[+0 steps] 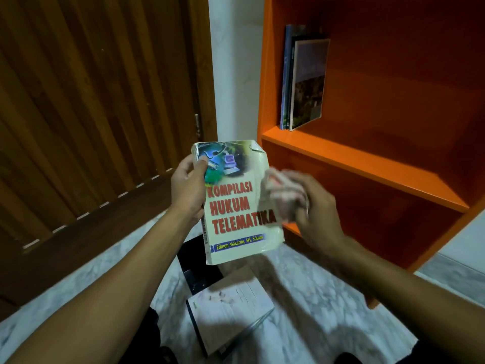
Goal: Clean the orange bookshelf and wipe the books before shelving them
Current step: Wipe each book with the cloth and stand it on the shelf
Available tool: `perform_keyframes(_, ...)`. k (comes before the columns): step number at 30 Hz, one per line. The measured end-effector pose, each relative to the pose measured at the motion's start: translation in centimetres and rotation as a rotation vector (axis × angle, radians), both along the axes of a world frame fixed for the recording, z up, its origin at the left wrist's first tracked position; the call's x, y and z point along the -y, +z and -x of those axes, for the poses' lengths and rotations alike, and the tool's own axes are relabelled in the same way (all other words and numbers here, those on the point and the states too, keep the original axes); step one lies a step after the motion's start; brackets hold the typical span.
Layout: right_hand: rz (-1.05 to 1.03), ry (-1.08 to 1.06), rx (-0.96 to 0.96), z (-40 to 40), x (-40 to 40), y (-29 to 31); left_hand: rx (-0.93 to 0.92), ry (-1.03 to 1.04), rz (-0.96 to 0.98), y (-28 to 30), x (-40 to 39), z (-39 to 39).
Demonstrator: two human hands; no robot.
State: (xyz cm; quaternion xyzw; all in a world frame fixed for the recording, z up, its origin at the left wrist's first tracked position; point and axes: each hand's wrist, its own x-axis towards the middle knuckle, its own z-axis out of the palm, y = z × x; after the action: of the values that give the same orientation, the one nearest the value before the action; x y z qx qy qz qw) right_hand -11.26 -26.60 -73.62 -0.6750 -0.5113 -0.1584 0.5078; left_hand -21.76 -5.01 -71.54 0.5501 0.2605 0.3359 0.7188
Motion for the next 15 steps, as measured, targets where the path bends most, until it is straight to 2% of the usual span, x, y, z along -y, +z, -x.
perform_keyframes(4, -0.026, -0.083, -0.041, -1.1, -4.0, 5.0, 0.019, -0.081, 0.022, -0.3, 1.1, -0.5)
perform_keyframes(7, 0.152, -0.105, 0.029, -1.4, -6.7, 5.2, 0.058, -0.108, 0.075, -0.5, 1.9, -1.2)
perform_keyframes(10, 0.309, 0.046, 0.051, 0.3, -7.7, 2.5, 0.113, -0.115, 0.174, -0.6, 1.8, -1.6)
perform_keyframes(15, 0.279, 0.269, 0.246, 2.9, -5.4, -3.6, 0.168, -0.045, 0.366, -1.0, -0.7, -1.5)
